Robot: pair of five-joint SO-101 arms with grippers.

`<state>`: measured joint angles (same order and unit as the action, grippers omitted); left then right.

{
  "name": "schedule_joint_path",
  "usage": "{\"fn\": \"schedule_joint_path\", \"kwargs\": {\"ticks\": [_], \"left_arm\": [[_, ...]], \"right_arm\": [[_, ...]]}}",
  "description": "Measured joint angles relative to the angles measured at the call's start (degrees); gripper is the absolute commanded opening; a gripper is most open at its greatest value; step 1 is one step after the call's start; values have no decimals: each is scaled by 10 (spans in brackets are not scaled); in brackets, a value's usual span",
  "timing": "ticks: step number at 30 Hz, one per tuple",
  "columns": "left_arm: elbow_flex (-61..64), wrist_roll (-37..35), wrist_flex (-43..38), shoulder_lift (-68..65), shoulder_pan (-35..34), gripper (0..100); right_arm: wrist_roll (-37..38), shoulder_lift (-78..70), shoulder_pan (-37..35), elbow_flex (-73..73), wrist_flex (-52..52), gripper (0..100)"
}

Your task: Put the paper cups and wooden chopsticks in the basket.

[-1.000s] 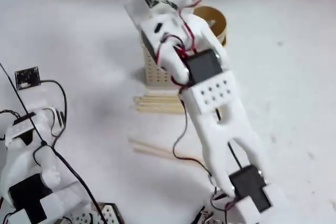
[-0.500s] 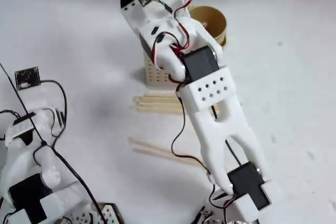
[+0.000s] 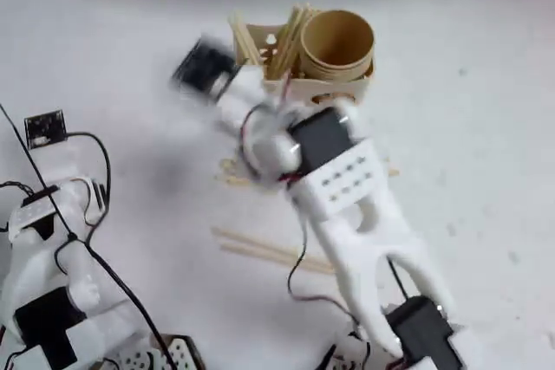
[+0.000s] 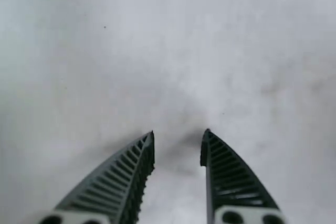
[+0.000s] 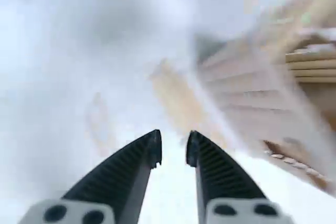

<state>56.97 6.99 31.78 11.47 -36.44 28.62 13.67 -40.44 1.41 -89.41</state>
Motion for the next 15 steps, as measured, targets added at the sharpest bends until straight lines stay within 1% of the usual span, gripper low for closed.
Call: {"fn": "schedule_joint_path", "kwargs": {"ticks": [3,7,11,15], "left_arm": [[0,0,0,0,0,157],[0,0,0,0,0,157],[0,0,0,0,0,157],[0,0,0,0,0,157]], "right_arm": [[18,11,-45,-152,71,144],[21,3,-47,-307,178,176],[24,-48,-50,-354,245,179],[24,-120,-47,-355,285,178]]}}
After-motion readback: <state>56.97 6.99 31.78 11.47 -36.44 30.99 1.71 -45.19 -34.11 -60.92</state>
